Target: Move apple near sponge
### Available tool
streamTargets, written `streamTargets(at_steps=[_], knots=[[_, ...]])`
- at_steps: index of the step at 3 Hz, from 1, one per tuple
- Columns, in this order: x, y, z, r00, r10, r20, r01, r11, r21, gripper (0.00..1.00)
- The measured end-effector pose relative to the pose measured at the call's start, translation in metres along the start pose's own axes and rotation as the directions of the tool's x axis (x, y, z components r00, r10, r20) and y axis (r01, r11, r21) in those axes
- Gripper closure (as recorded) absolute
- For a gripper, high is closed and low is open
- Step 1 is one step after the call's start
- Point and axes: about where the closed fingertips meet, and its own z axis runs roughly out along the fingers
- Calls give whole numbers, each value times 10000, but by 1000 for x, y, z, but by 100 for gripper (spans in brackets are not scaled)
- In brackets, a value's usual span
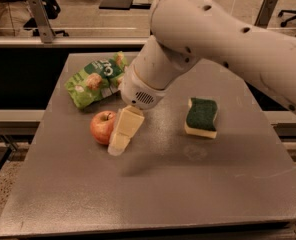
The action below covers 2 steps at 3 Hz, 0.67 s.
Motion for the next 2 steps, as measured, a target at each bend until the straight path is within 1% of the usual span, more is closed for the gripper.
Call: streamTargets(at_steps=[2], knots=[[-13,8,24,9985,-472,-291,454,9972,-598,0]])
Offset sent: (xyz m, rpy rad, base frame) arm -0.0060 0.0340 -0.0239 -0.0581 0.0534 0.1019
